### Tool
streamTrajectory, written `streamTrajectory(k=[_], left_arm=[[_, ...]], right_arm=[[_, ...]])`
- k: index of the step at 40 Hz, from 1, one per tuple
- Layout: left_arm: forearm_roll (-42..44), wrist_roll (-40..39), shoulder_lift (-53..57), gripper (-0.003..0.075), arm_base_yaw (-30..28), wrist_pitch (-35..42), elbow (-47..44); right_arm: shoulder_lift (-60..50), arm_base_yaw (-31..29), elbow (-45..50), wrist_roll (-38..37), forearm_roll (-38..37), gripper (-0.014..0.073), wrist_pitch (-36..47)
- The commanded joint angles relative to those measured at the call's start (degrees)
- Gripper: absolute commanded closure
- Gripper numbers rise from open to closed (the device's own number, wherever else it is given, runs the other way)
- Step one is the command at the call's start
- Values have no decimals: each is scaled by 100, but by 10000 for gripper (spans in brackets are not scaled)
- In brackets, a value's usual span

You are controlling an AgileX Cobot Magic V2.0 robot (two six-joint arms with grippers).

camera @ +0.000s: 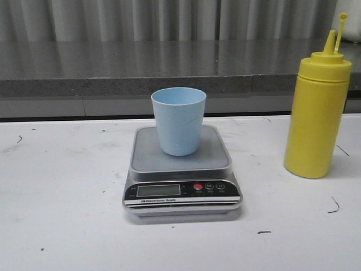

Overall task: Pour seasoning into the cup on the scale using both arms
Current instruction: 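Raise the left gripper away from the cup, then move the right gripper to the yellow squeeze bottle and grasp it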

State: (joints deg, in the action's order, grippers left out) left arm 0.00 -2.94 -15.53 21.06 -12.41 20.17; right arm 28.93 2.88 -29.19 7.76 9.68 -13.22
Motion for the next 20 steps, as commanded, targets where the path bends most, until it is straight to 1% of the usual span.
streamTrajectory(k=[1, 5, 9, 15, 20], left_arm=[[-66, -53, -34, 740, 9, 534, 159], [-66, -53, -34, 740, 9, 587, 159], [-66, -53, -34, 740, 9, 588, 159], [-66, -53, -34, 740, 9, 588, 159], [-66, -53, -34, 740, 9, 588, 159]], right_arm=[[721, 71, -222, 26, 19, -57, 1113], [1485, 236, -257, 26, 34, -57, 1458], [2156, 477, -218, -19, 217, -57, 1829], [2884, 812, 223, -24, 297, -57, 3005], [3444, 1115, 681, -31, 297, -57, 3785]])
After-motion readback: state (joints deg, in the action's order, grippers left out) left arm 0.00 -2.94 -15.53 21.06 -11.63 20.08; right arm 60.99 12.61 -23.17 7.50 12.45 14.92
